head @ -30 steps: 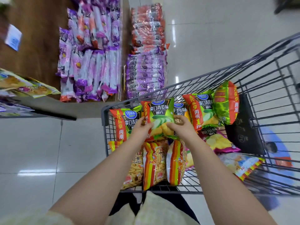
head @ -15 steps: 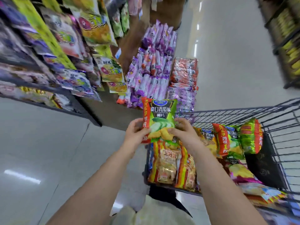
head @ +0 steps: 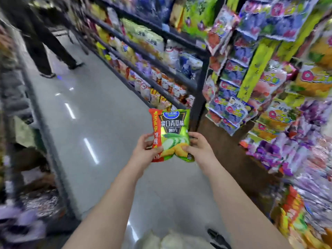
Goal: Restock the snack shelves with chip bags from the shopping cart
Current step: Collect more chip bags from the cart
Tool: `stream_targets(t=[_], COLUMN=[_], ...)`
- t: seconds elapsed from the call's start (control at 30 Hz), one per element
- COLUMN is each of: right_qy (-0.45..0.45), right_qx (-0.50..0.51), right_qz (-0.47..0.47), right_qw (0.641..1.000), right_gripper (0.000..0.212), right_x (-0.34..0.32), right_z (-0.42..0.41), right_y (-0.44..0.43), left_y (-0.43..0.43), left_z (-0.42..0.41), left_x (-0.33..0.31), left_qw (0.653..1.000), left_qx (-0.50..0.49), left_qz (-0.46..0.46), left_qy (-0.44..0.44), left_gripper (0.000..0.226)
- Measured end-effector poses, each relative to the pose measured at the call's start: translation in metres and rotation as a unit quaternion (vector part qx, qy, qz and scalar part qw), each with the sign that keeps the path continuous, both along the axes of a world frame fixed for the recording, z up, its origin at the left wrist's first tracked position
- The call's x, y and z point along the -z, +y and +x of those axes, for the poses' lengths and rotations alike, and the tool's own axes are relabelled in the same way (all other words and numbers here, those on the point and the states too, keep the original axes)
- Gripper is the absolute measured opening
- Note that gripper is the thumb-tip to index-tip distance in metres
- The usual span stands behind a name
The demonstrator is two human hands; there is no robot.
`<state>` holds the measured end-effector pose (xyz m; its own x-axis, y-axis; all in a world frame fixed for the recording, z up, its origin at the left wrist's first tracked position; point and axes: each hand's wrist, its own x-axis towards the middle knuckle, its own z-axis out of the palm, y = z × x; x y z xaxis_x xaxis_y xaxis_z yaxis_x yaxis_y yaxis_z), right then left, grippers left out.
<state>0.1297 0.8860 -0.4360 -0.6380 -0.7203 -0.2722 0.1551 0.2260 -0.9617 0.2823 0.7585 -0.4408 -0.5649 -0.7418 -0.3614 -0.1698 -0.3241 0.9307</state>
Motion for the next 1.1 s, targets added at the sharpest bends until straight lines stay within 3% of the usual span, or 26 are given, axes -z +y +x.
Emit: stream_targets(t=[0.2,0.37,0.53,0.67,0.87,1.1], right_qy=[-0.009,-0.037,-0.039,-0.044,-0.028,0.018], right_qx=[-0.08,-0.103,-0.149,-0.182,-0.21,-0.223], right_qz=[-0.051,-0.074,-0.101,-0.125,-0.159,-0.206], right_qw=[0.995,0.991,0.983,0.974,0.964,0.953], right_gripper=[0.05,0.045,0.04,0.056,0.043,0.042], right_x=[-0.014,-0.017,-0.027,-0.041,-0.08,-0.118], right_z=[0.051,0.063,0.039,0.004,-0.043,-0.071], right_y=[-0.111,-0.183,-0.271,-0.353,-0.482,-0.634], left_y=[-0.074,-0.125,-0.198,-0.278,-0.404,-0.547], left_z=[0.072,0.09,0.072,0.044,-0.001,-0.036], left_x=[-0.02,-0.022,-0.031,-0.049,-0.082,-0.117], left_qw=[0.991,0.976,0.965,0.959,0.949,0.933], left_qx=[-0.13,-0.205,-0.246,-0.261,-0.279,-0.301], left_qz=[-0.023,-0.034,-0.055,-0.075,-0.116,-0.165], left_qy=[0.038,0.062,0.076,0.088,0.091,0.112], left_gripper=[0.077,0.062,0.057,0.057,0.056,0.054])
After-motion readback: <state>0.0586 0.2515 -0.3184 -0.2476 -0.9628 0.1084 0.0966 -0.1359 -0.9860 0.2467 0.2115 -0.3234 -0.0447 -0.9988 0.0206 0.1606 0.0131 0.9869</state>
